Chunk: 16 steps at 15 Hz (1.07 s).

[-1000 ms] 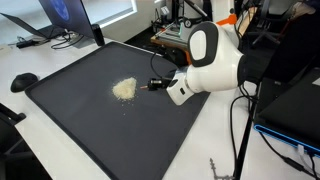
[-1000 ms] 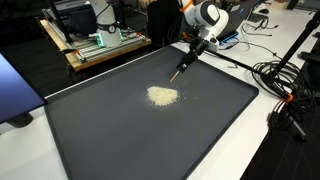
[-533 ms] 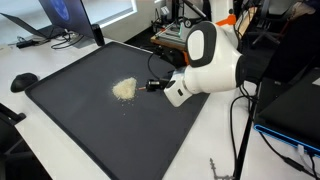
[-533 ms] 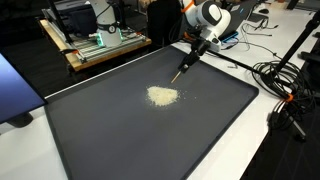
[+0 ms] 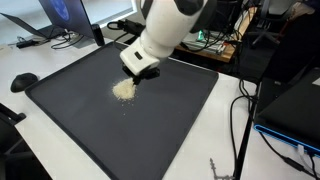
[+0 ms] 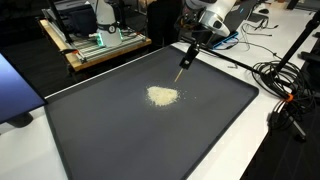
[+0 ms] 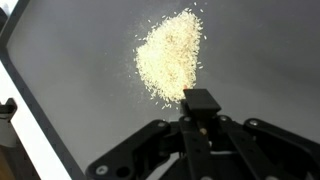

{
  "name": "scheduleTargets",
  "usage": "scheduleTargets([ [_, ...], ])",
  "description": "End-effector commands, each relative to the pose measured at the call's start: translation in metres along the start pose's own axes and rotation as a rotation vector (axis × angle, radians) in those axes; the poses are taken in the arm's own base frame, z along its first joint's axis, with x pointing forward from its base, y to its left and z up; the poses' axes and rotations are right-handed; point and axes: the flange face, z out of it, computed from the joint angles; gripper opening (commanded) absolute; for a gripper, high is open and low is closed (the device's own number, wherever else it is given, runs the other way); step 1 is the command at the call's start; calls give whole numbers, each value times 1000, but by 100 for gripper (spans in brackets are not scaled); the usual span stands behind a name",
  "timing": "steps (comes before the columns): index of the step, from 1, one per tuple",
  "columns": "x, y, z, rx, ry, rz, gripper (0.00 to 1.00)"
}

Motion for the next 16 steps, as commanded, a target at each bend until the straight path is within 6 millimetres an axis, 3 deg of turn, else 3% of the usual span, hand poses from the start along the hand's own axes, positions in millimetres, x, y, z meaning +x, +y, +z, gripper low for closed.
scheduleTargets([
  [1,-41,41,-2,151,119,42,3],
  [5,-82,87,22,320,251,134,3],
  [8,-112,109,50,434,335,223,3],
  [16,-196,129,124,702,510,548,3],
])
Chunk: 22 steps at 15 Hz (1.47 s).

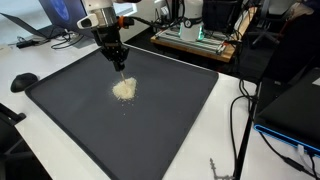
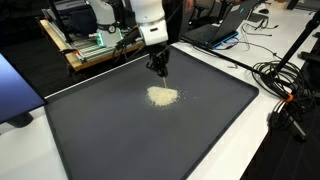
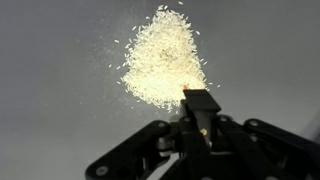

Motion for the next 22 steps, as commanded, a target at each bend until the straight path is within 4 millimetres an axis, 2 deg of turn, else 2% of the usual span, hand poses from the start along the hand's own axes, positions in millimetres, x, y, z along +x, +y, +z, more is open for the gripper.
scheduleTargets([
  [1,-41,18,-10,92,97,154,3],
  [9,-105,52,-7,327,325,505,3],
  [12,-132,61,2,318,345,607,3],
  [13,-116,66,6,316,321,566,3],
  [14,-121,68,7,311,318,575,12],
  [20,-117,64,8,307,312,562,12],
  [21,-117,67,10,320,304,563,3],
  [22,-117,71,12,332,297,588,3],
])
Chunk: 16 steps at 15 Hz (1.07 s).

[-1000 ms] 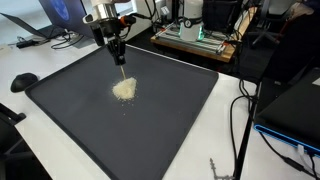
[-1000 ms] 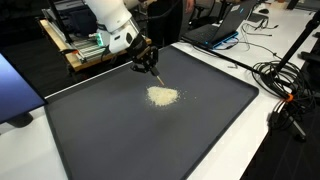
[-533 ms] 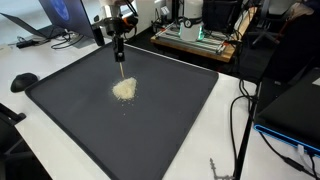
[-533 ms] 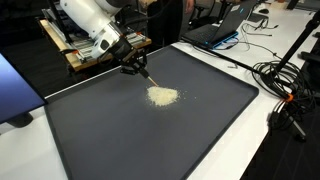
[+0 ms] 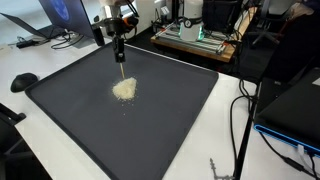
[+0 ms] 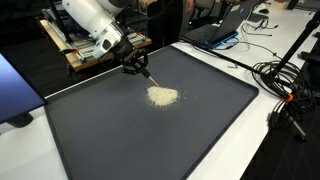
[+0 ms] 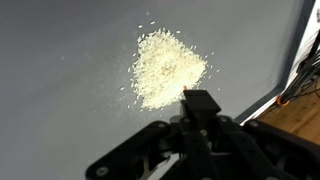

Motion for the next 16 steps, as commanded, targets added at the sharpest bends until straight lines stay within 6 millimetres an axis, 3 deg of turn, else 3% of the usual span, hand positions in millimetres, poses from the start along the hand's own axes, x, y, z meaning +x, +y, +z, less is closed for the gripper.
scheduleTargets([
  [1,4,9,1,30,-24,52,3],
  [10,6,54,-3,128,-19,274,3],
  [16,-5,73,0,172,45,465,3],
])
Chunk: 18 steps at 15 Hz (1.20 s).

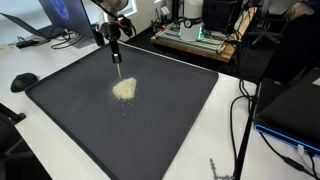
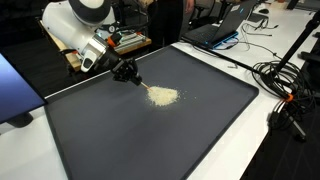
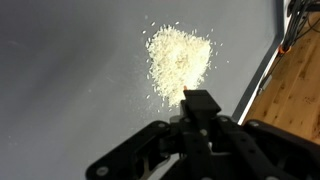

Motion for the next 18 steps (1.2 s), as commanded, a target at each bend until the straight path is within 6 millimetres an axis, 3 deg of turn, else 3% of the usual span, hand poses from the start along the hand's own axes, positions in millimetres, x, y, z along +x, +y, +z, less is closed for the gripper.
scheduleTargets([
  [1,0,9,0,33,55,106,3],
  [18,-53,-20,15,-42,328,323,3],
])
